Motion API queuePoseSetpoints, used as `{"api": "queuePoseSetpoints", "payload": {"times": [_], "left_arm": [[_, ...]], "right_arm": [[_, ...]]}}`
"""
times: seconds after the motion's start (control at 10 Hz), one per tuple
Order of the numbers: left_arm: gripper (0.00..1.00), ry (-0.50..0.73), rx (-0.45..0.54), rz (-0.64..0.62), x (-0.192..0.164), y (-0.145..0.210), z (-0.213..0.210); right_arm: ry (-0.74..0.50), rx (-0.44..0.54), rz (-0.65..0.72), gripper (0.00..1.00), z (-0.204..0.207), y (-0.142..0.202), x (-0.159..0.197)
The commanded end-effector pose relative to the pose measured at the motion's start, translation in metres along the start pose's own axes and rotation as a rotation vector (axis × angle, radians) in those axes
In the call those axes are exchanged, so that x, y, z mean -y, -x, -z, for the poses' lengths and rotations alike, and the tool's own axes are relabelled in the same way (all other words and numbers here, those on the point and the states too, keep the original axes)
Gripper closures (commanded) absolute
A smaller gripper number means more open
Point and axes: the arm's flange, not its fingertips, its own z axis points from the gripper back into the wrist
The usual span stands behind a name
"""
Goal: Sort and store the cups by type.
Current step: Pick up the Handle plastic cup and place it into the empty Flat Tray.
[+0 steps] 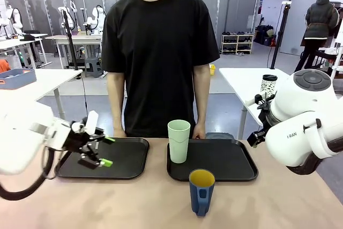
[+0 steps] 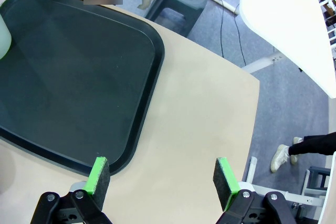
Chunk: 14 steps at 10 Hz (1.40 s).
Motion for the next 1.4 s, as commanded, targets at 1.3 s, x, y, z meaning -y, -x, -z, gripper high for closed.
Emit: {"api": "queuePoseSetpoints", "payload": {"times": [1.3], "left_arm": [[0.00,0.013,-0.183,-0.085,0.015,0.021,-0.087]], "right_arm": [[-0.002,0.003,0.000,0.00,0.000,-0.001,0.000]]}}
